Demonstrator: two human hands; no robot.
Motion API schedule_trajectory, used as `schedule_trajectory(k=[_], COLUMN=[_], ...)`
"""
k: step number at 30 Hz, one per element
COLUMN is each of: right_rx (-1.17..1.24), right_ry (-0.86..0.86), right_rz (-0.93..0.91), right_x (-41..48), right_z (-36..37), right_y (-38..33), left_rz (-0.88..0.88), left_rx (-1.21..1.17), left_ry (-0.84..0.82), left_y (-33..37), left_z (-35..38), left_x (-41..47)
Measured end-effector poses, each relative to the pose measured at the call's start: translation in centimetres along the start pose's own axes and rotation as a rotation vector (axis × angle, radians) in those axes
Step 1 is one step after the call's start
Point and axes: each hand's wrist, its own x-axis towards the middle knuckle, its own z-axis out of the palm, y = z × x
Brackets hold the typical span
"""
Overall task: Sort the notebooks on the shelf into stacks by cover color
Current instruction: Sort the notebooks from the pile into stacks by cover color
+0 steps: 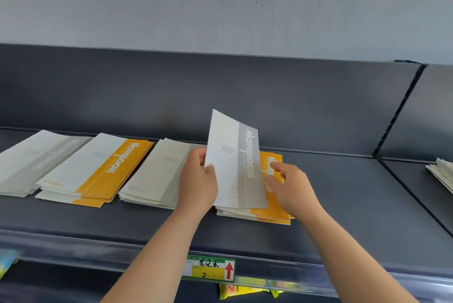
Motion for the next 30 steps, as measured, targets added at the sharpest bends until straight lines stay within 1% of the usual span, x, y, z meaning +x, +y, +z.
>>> schedule_trajectory(k=[4,7,9,11,16,19,21,27,30], right_rx=[0.187,0.264,0.281,0.3,0.343,0.336,0.328,0.203,0.112], right_ry=[-0.09,-0.121,-0.122,-0.119,-0.126,-0.135,-0.131,-0.159,-0.195], right_rz=[-0.078,-0.099,-0.115,-0.121,-0.143,-0.153,-0.153,-0.221,-0.23], right_x=[-0.5,-0.6,-0.8,-1.0,-1.4,-1.7,-2.0,-2.4,-2.3], right_z=[1.6,3.6,5.3,7.2,12.9,16.5,18.8,25.1,28.0], right_y=[-3.4,-6.0,-7.9,-9.8,-14.8,-17.9,-19.8,-25.3,-27.5], left_rz=[-0.051,-0.067,-0.053,-0.021,0.015,0.044,0.041,0.025,0.016], left_rx=[-0.147,-0.175,-0.136,-0.06,0.016,0.084,0.133,0.214,0.296], left_ry=[0.023,0.086,0.118,0.117,0.036,0.006,0.019,0.132,0.163], left_y=[-0.8,-1.7,-2.6,-3.5,-6.1,-8.2,-9.6,-13.5,-15.7], left_z=[-2.9,-5.7,-7.8,-10.2,-17.1,-21.2,-23.8,-30.7,-33.4], left_x=[0.4,1.1,1.8,2.5,4.2,5.7,6.6,8.9,10.3])
